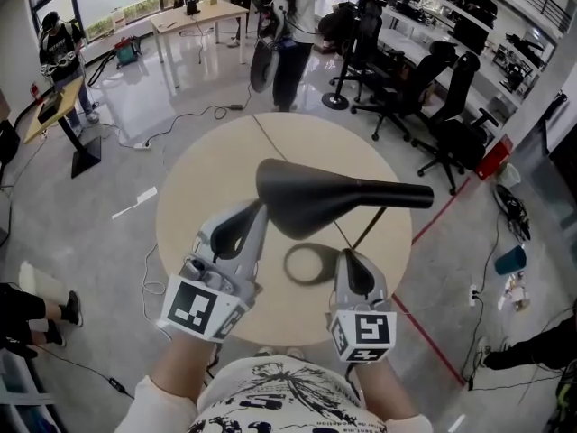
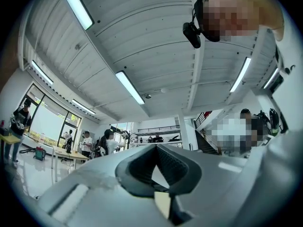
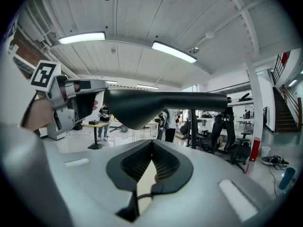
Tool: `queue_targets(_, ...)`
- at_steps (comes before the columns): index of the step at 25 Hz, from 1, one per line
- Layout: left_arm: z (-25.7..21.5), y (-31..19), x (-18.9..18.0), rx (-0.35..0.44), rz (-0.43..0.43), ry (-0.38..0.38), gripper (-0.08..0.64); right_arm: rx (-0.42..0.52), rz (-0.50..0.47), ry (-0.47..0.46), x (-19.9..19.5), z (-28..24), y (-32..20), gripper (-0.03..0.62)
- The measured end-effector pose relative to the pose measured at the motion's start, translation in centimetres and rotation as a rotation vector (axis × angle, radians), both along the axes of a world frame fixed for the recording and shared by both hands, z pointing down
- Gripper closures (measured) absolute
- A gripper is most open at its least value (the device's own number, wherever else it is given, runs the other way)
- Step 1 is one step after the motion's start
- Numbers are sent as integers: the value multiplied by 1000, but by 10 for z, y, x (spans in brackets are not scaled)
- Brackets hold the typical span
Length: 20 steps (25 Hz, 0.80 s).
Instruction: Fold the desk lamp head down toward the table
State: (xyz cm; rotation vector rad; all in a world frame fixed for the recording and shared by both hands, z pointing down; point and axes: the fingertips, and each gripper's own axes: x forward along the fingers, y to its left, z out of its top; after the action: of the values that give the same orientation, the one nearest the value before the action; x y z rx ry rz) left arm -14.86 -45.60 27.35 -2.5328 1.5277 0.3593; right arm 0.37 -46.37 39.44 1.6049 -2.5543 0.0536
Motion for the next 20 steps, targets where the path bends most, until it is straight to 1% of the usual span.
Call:
queue_targets(5, 23, -2, -2, -45, -28, 17, 555, -19, -3, 16, 1, 12, -5, 583)
queue_targets(9, 54, -4, -2, -114, -47, 38, 555, -41, -4, 20, 2, 22, -2, 583)
queue_targets(11, 75, -7, 1, -161, -51, 30, 555, -58, -1, 13, 3, 25, -1, 583)
queue_targets(15, 111, -9, 13, -259, -36, 5, 555, -84, 13, 11, 13, 30, 3, 583)
queue_targets(18, 128, -9, 20, -308, -23, 8, 555, -100, 31, 17, 21, 38, 4, 583)
queue_targets(20, 140, -10, 28, -338, 1, 0, 555, -112, 43, 20, 28, 44, 5, 583)
